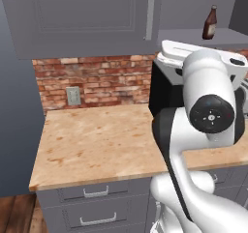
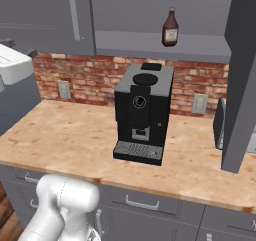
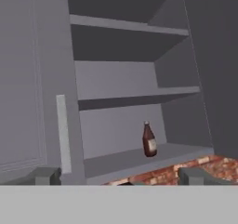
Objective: Move the ketchup and ketchup from the cabinet to the dining counter.
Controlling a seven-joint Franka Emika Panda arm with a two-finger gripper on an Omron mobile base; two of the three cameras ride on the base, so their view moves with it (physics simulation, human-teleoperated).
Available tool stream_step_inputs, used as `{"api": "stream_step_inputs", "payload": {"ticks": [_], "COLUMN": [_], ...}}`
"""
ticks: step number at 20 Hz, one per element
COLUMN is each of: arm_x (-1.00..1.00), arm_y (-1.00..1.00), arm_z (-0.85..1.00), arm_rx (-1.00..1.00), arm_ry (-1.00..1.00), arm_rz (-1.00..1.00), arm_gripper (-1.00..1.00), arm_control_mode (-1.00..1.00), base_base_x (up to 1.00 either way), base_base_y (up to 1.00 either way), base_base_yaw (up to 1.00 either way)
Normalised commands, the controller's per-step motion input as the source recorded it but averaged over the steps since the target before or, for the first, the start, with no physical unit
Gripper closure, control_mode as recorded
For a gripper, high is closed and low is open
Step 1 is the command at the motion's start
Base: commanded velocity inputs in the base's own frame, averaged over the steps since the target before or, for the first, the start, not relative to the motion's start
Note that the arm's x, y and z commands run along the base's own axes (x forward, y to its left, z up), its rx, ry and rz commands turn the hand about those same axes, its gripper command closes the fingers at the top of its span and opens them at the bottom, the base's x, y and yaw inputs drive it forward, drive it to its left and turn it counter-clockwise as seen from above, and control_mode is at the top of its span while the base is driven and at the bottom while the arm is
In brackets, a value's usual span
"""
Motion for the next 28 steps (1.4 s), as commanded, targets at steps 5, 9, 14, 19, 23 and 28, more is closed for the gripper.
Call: {"api": "stream_step_inputs", "payload": {"ticks": [5,9,14,19,23,28], "arm_x": [0.65,0.62,0.60,0.48,0.47,0.49], "arm_y": [0.01,0.12,0.24,0.10,0.00,0.00], "arm_z": [0.00,0.00,0.00,0.00,0.00,0.00], "arm_rx": [0.00,0.00,-0.01,-0.01,-0.02,-0.02], "arm_ry": [0.00,0.00,0.00,-0.01,-0.05,-0.05], "arm_rz": [0.12,0.12,0.06,0.00,0.00,0.00], "arm_gripper": [-1.00,-1.00,-1.00,-1.00,-1.00,-1.00], "arm_control_mode": [-1.00,-1.00,-1.00,-1.00,-1.00,-1.00], "base_base_x": [0.00,0.00,0.00,0.00,0.00,0.00], "base_base_y": [0.00,0.00,0.00,0.00,0.00,0.00], "base_base_yaw": [0.00,0.00,0.00,0.00,0.00,0.00]}}
